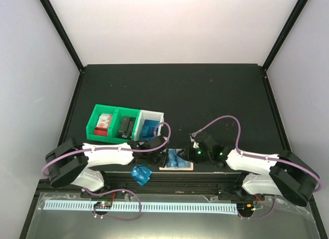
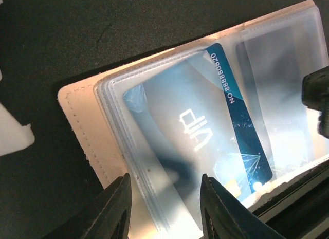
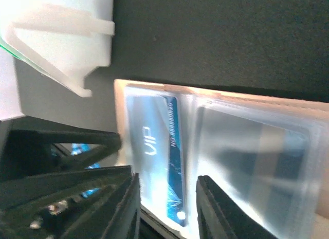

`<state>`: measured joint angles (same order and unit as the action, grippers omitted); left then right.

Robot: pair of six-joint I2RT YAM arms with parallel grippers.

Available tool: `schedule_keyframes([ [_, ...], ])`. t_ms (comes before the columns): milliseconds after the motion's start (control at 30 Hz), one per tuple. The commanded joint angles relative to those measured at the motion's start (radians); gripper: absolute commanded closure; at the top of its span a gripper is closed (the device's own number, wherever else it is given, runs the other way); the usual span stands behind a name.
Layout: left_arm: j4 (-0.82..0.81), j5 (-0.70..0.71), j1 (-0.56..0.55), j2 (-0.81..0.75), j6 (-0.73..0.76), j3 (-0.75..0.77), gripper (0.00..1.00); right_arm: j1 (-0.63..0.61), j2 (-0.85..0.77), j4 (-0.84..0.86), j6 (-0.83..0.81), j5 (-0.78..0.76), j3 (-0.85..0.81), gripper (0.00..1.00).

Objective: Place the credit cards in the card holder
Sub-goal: Insert the credit card into the card holder.

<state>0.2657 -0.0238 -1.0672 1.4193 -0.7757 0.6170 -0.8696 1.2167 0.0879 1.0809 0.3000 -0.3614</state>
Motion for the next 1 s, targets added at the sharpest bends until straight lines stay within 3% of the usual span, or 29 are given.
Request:
schedule_keyframes([
  [0,0.038,-0.021,-0.007,-0.045,-0.024,-0.007,0.60,-0.021,0.002,-0.099,-0.039,-0.042,-0.019,0.70],
  [267,0.037,-0.037,-0.007,-0.067,-0.042,-0.039,0.58,-0.085,0.111,-0.051,-0.058,-0.012,-0.075,0.76],
  [400,0.008,-0.064,-0.008,-0.041,-0.042,-0.049,0.62,-0.107,0.162,-0.024,-0.052,-0.002,-0.093,0.78],
  [533,-0.022,-0.087,-0.015,-0.022,-0.027,-0.049,0.73,-0.118,0.191,0.002,-0.050,0.016,-0.105,0.82],
  [667,-0.056,-0.115,-0.018,-0.016,-0.001,-0.050,0.74,-0.119,0.194,0.060,-0.052,0.046,-0.097,0.83],
  [833,-0.022,-0.065,-0.019,-0.029,0.007,-0.041,0.70,-0.120,0.158,0.034,-0.080,0.005,-0.089,0.83],
  [967,0.039,0.014,-0.015,-0.075,0.022,-0.022,0.58,-0.120,0.049,-0.078,-0.150,-0.132,-0.073,0.78],
])
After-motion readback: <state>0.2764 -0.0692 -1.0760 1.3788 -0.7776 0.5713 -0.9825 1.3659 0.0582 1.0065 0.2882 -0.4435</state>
